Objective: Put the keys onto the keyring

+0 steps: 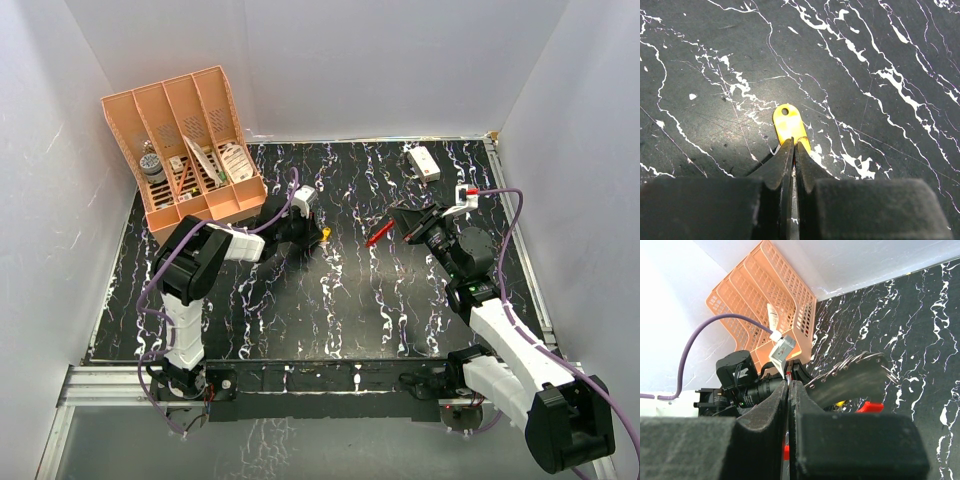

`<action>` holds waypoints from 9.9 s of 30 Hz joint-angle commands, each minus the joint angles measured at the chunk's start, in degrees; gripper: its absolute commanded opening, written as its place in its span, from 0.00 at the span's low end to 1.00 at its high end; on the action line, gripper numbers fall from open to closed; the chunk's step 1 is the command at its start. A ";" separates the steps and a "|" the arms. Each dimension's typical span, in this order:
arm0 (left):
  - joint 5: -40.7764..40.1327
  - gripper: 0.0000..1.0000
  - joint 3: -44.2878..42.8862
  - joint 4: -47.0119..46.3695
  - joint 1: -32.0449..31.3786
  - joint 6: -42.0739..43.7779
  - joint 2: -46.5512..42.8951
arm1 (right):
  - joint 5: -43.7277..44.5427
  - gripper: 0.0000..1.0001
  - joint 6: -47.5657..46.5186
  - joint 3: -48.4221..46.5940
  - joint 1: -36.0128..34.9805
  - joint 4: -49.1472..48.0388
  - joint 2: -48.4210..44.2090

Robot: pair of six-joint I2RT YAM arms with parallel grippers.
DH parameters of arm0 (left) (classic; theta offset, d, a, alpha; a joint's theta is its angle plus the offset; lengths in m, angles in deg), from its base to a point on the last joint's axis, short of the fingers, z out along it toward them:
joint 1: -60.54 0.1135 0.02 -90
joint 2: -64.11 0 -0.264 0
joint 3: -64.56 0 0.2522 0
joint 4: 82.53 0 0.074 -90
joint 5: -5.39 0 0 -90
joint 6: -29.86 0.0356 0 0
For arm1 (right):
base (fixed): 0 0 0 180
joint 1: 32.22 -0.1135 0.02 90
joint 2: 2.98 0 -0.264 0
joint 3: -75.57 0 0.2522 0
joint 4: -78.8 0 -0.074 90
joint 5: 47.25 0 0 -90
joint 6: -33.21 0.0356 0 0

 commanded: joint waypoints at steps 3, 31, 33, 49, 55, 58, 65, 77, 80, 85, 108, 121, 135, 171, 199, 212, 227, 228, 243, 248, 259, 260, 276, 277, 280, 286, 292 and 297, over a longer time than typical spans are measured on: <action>0.23 0.00 0.19 -1.40 0.17 0.26 -2.68 | -0.59 0.00 -0.49 0.22 0.51 -4.58 0.23; -2.69 0.38 -0.43 6.25 0.17 0.79 -19.40 | -6.92 0.00 -6.11 -1.18 0.51 -3.31 4.07; -3.41 0.47 -1.24 7.68 0.14 -0.43 -16.89 | -5.55 0.00 -5.96 -1.23 0.51 -2.36 3.29; -23.73 0.61 -9.31 14.38 -5.30 -9.55 -3.26 | -1.69 0.00 -6.01 -2.14 0.68 1.46 1.25; -27.19 0.58 -8.84 12.16 -6.71 -10.02 -2.04 | -1.58 0.00 -6.02 -1.71 0.82 1.25 1.03; -28.61 0.57 -8.90 11.73 -6.88 -9.73 -1.52 | -1.69 0.00 -5.93 -1.56 0.86 0.97 1.10; -28.96 0.53 -11.55 13.53 -6.91 -9.37 0.74 | -1.69 0.00 -5.88 -1.40 1.03 0.81 1.24; -29.34 0.54 -10.37 12.50 -6.88 -9.55 -1.39 | -3.46 0.00 -7.74 -1.58 1.17 0.89 4.35; -29.29 0.55 -9.33 12.20 -6.87 -9.55 -3.93 | -4.73 0.00 -8.44 -1.80 1.17 0.79 6.39; -30.01 0.58 -7.20 11.94 -6.87 -9.44 -8.89 | -6.77 0.00 -8.39 -2.42 1.14 -0.24 9.39; -4.56 0.56 -13.33 15.33 2.28 -14.82 -1.59 | -7.75 0.00 -7.77 -2.94 1.21 0.11 10.65; -6.27 0.57 -9.37 16.75 2.28 -16.66 -3.54 | -7.82 0.00 -7.25 -2.46 1.21 -0.45 10.22; -6.75 0.58 -3.76 9.99 -1.98 -22.12 -5.54 | -6.82 0.00 -7.45 -2.32 1.21 0.16 8.12; -16.86 0.98 -1.99 9.95 -5.17 -22.87 -6.70 | -6.48 0.00 -8.34 -2.62 2.09 1.63 6.53; -20.72 0.99 -5.69 7.08 -8.71 -28.09 -0.25 | -4.14 0.00 -10.91 -4.36 3.34 8.04 -1.10; -21.73 0.99 -9.57 6.87 -8.88 -28.43 3.34 | -4.18 0.00 -11.29 -4.14 3.85 8.54 -1.46; -22.70 0.99 -2.41 7.32 -9.28 -25.83 -11.75 | -5.55 0.00 -10.67 -4.11 4.11 6.58 0.48; -23.21 0.99 -1.98 7.76 -9.37 -24.64 -13.13 | -5.55 0.00 -10.67 -4.19 4.11 6.67 0.45; 0.13 0.99 -4.45 0.83 3.09 -10.75 -6.26 | -6.43 0.00 -10.68 -5.27 4.16 7.93 -0.07; 2.44 0.99 -8.60 0.93 4.25 -9.44 -1.20 | -5.93 0.00 -10.67 -4.95 4.20 8.24 -0.77; 9.51 0.99 -11.61 -5.48 5.51 -12.54 6.31 | -5.75 0.00 -10.79 -4.87 4.29 8.68 -0.97; 10.01 0.99 -11.88 -6.05 5.57 -12.81 6.80 | -5.73 0.00 -10.77 -4.87 4.29 8.68 -1.04; 19.91 0.99 -15.90 -9.54 5.75 -16.53 12.12 | -5.77 0.00 -10.70 -4.51 4.46 8.49 -0.91; 20.05 0.99 -15.93 -9.44 5.77 -16.65 12.15 | -5.76 0.00 -10.68 -4.51 4.39 8.35 -0.84; 20.66 0.99 -15.66 -9.44 5.72 -16.93 12.17 | -5.71 0.00 -10.60 -4.49 4.38 8.19 -0.74; 20.68 0.99 -14.51 -9.66 5.74 -17.19 11.89 | -5.82 0.00 -10.59 -4.40 4.45 8.09 -0.63; 20.13 0.99 -12.94 -9.44 5.73 -17.37 11.63 | -5.65 0.00 -10.60 -4.35 4.46 8.13 -0.69; 19.43 0.99 -11.43 -10.27 5.71 -17.76 11.20 | -5.77 0.00 -10.59 -4.24 4.53 7.98 -0.65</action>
